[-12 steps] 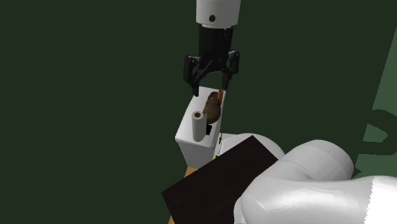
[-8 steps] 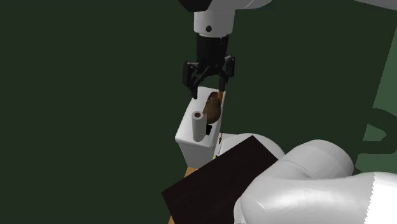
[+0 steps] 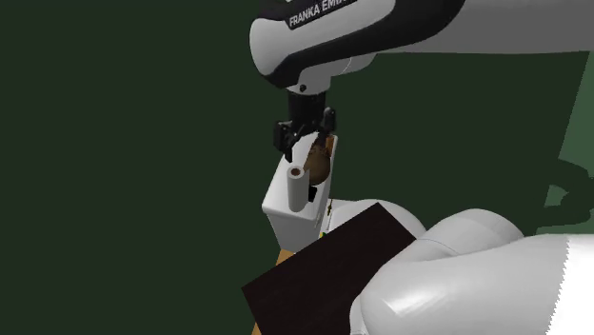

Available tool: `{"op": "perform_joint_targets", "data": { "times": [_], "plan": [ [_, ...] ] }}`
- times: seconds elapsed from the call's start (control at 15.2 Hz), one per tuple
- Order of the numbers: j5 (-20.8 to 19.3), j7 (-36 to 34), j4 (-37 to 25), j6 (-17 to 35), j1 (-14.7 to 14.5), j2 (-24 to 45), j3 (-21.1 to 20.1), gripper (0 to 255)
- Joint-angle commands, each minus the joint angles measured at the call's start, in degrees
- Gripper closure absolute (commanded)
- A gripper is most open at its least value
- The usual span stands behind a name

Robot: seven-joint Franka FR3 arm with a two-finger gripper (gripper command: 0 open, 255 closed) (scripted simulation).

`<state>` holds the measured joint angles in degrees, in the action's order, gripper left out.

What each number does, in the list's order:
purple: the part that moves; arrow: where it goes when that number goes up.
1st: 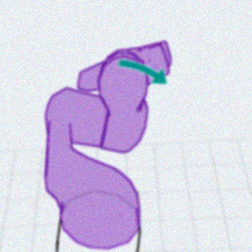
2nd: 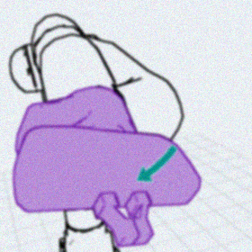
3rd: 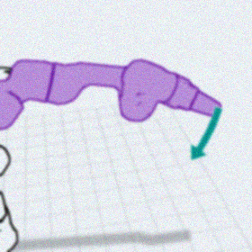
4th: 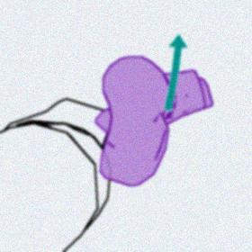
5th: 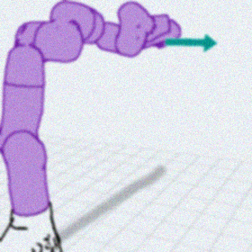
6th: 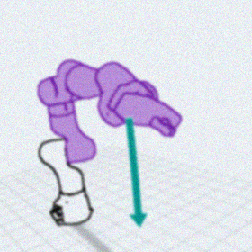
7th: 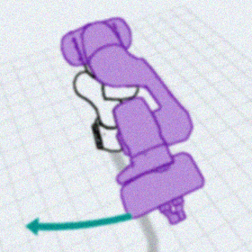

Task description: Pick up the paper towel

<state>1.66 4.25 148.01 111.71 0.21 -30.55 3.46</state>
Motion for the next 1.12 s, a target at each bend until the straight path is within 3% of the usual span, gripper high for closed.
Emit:
{"op": "perform_joint_targets", "data": {
  "times": [0.0, 0.66, 1.06],
  "plan": [
    [-0.6, 1.2, 0.4, 5.2, -0.1, 4.0, 0.2, 0],
    [-3.1, 6.4, -3.1, 26.9, 0.0, 26.1, 1.3, 0],
    [-4.3, 8.5, -8.4, 35.6, 0.2, 38.4, 1.5, 0]
  ]
}}
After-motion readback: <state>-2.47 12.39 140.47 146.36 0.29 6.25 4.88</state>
